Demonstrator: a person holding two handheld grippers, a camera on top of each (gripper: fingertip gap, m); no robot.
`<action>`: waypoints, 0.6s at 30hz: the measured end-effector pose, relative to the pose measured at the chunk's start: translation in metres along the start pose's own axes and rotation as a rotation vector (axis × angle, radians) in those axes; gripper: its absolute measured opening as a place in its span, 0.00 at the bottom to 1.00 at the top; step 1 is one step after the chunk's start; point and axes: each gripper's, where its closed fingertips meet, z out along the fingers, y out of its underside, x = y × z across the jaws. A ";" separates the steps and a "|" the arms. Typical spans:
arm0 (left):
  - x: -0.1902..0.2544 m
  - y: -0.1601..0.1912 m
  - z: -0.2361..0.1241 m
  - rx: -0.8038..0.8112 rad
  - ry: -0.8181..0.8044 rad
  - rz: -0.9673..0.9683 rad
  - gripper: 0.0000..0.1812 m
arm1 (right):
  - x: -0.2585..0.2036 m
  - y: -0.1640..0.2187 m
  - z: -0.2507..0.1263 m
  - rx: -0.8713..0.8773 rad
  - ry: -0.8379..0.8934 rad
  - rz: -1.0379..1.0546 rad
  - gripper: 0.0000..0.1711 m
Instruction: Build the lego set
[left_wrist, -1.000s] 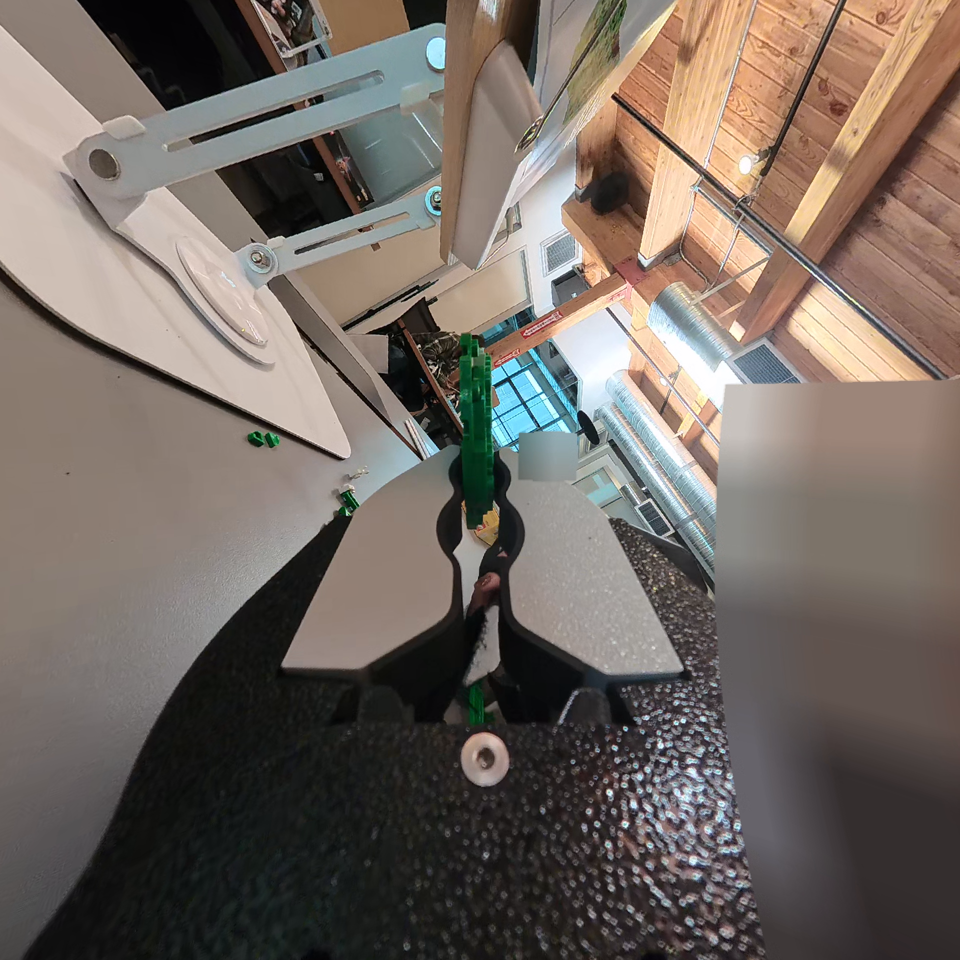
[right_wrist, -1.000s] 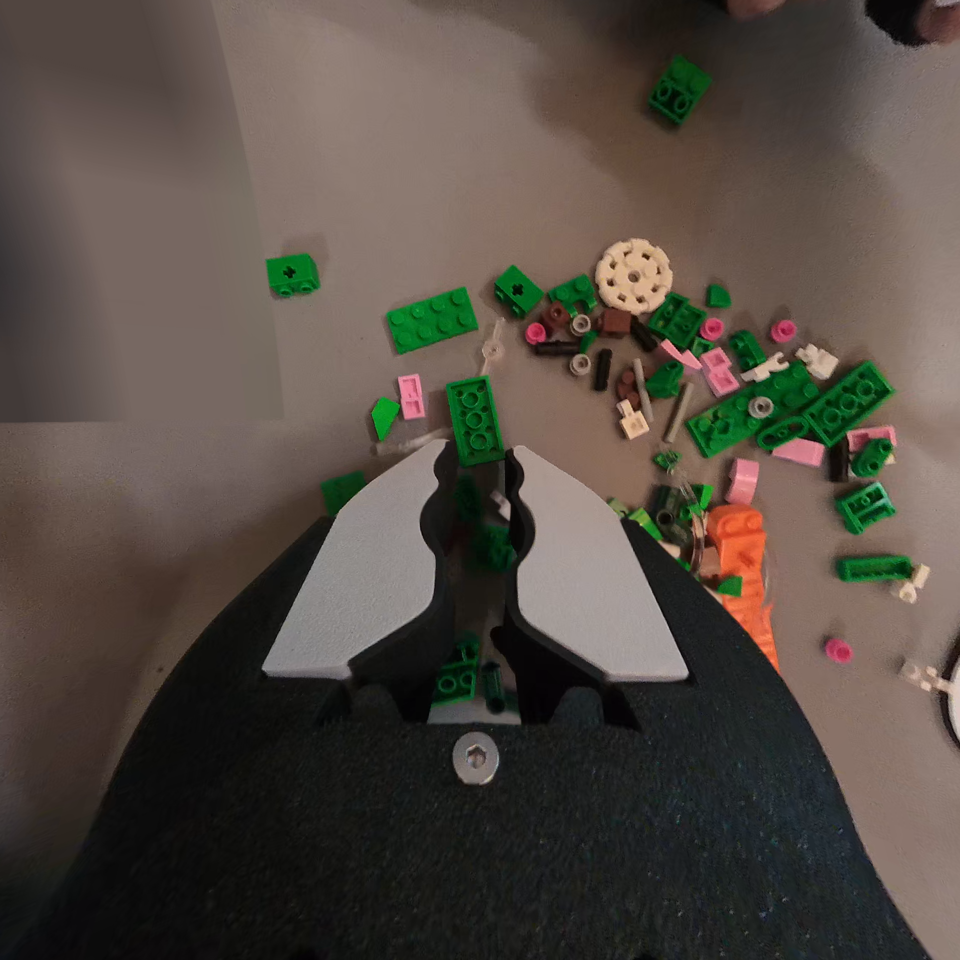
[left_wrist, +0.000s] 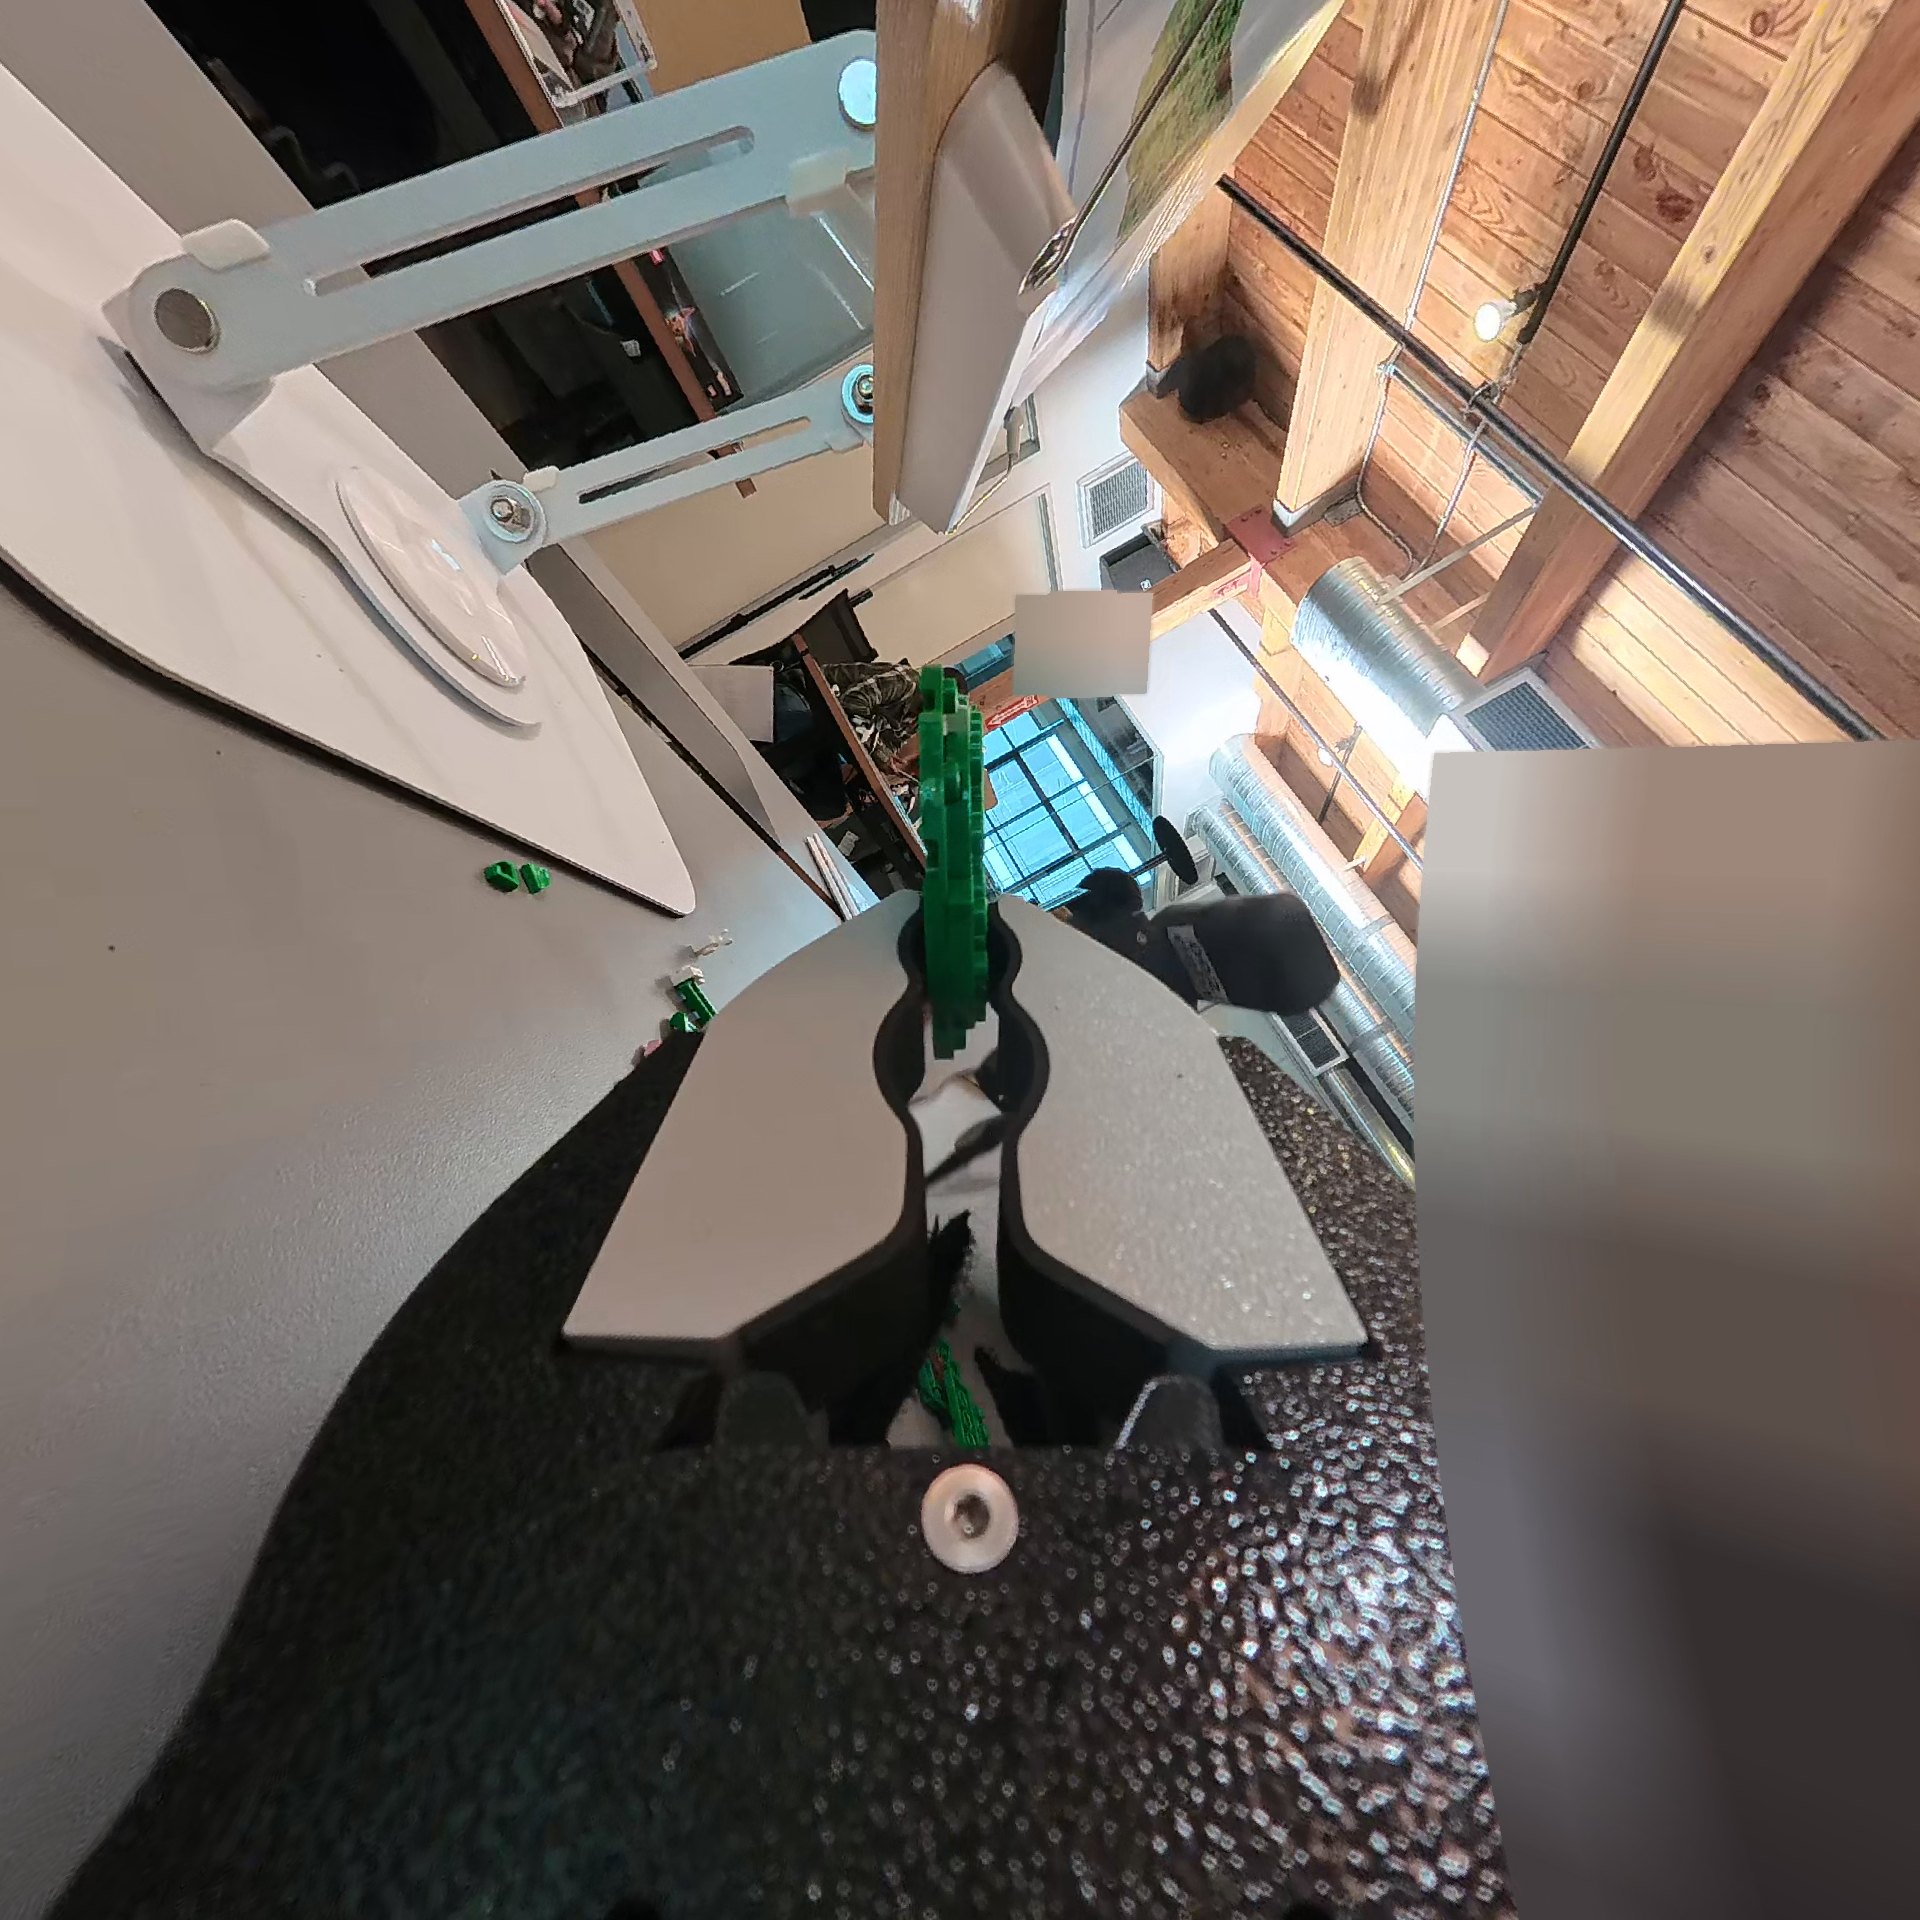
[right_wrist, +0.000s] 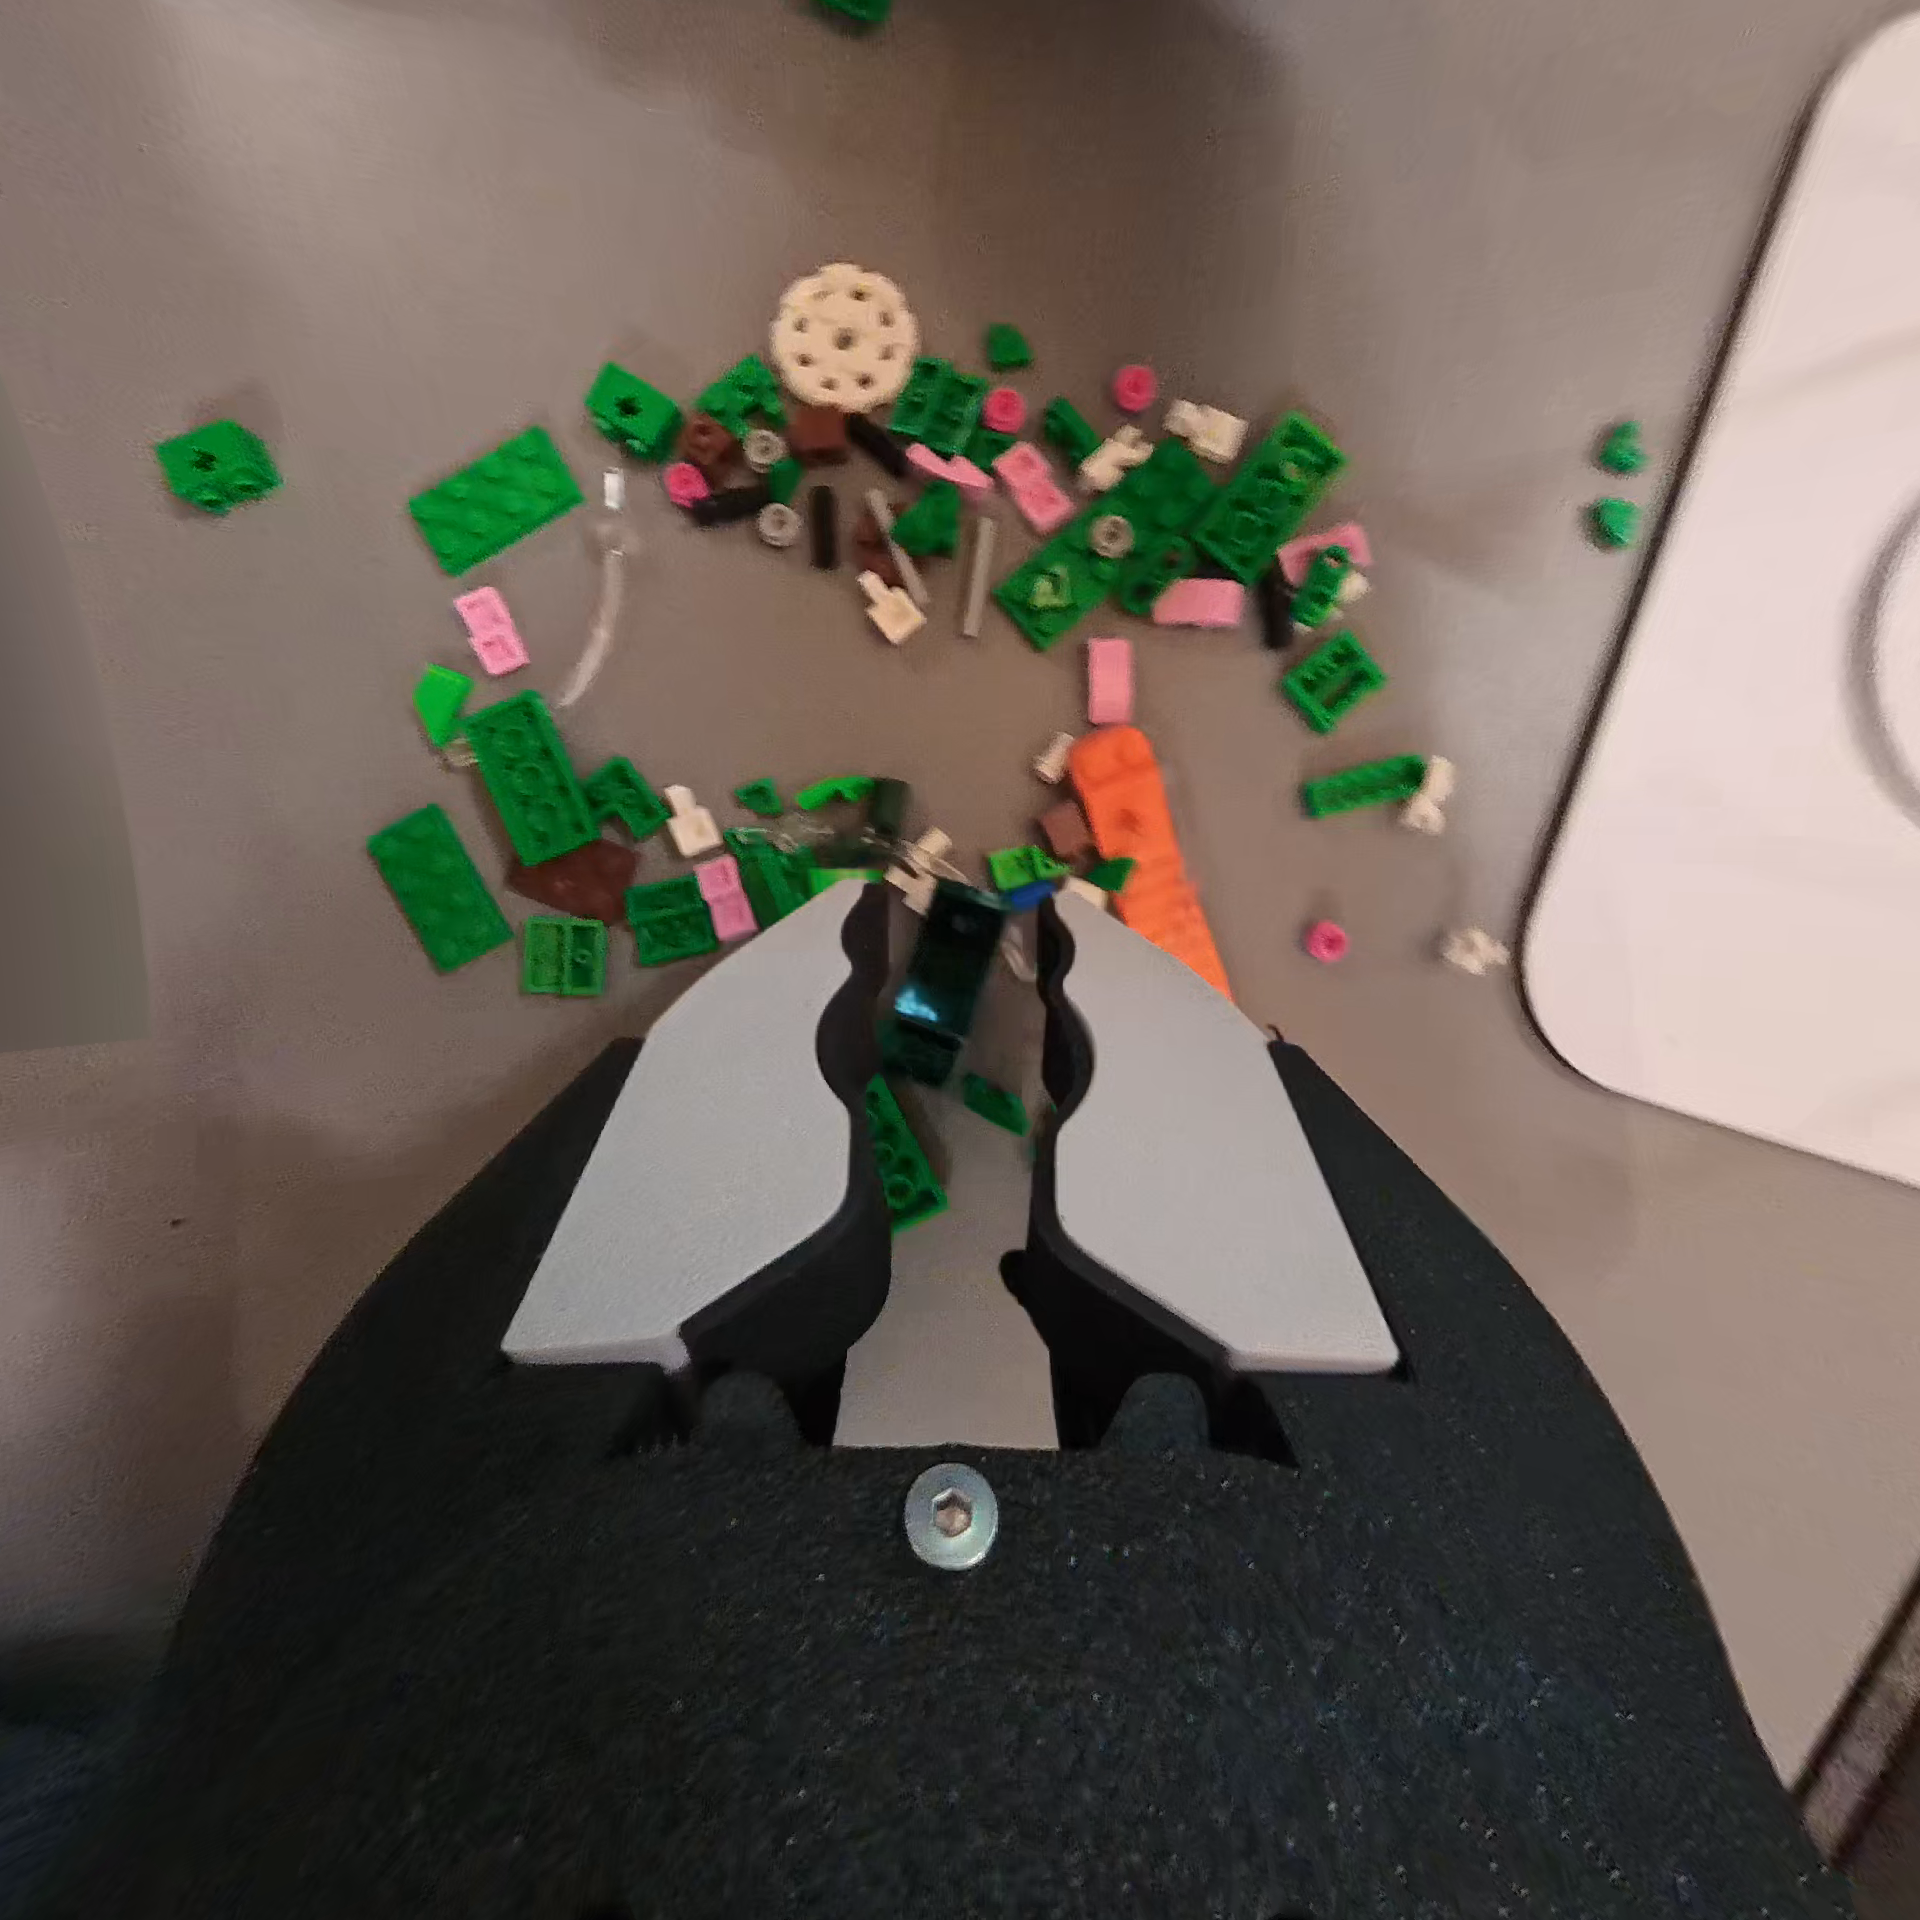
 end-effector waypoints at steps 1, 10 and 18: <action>0.000 0.000 0.000 0.000 0.000 0.000 0.04 | 0.005 0.003 -0.003 -0.003 0.019 0.012 0.16; -0.001 0.002 0.001 -0.008 -0.002 -0.004 0.04 | -0.015 0.011 0.007 -0.041 -0.114 0.000 0.16; -0.002 0.004 0.003 -0.015 -0.004 -0.004 0.04 | 0.031 0.023 -0.009 -0.052 0.110 0.086 0.16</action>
